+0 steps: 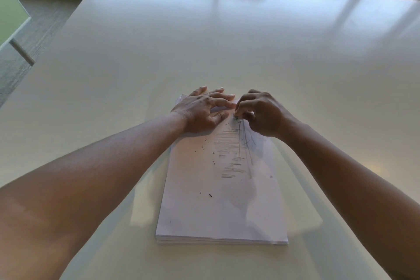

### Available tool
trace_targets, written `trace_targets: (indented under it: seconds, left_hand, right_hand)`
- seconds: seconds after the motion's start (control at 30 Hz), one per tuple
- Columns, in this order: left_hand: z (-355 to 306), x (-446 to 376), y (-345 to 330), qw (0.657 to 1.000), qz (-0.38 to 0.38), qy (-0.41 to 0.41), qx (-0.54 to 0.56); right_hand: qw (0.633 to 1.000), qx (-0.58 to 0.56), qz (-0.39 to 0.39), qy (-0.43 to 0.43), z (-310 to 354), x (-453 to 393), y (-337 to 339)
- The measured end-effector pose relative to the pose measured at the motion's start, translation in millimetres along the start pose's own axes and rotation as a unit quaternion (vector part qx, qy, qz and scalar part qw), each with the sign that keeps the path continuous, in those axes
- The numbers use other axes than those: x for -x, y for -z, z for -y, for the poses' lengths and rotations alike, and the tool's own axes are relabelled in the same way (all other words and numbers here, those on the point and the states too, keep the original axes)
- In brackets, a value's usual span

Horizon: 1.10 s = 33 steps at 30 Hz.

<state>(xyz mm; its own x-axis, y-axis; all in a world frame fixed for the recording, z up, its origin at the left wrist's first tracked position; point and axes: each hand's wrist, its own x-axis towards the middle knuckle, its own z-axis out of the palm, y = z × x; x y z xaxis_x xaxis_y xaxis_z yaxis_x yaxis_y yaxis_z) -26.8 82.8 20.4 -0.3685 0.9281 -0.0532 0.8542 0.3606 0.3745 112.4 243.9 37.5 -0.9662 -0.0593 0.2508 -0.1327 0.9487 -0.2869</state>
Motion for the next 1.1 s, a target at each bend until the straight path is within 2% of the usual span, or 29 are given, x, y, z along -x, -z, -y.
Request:
trace_targets:
  seconds: [0.17,0.4,0.6,0.77,0.83,1.0,1.1]
  left_hand:
    - [12,-6,-9,1.000,0.002,-0.003,-0.005]
    - [1,-1,0,1.000,-0.002,-0.021,-0.007]
    - [6,-3,-3,1.000,-0.001,-0.025,-0.003]
    - [3,-1,-1,1.000,-0.001,-0.024,-0.004]
    - [5,-2,-1,1.000,-0.004,-0.026,0.001]
    - [5,-3,-4,1.000,-0.010,-0.027,-0.004]
    - [9,-6,-9,1.000,-0.010,-0.019,-0.002]
  right_hand:
    - [0.997,-0.018,0.069,-0.012,-1,8,13]
    - [0.997,-0.005,0.016,-0.078,0,2,3]
    - [0.990,-0.027,0.116,-0.078,1,2,19]
    - [0.996,-0.007,0.040,-0.083,-1,-1,6]
    - [0.995,-0.013,0.049,-0.090,-2,-1,9]
    - [0.985,-0.033,0.131,-0.108,-1,-3,25]
    - [0.988,-0.031,0.078,-0.133,1,-3,19]
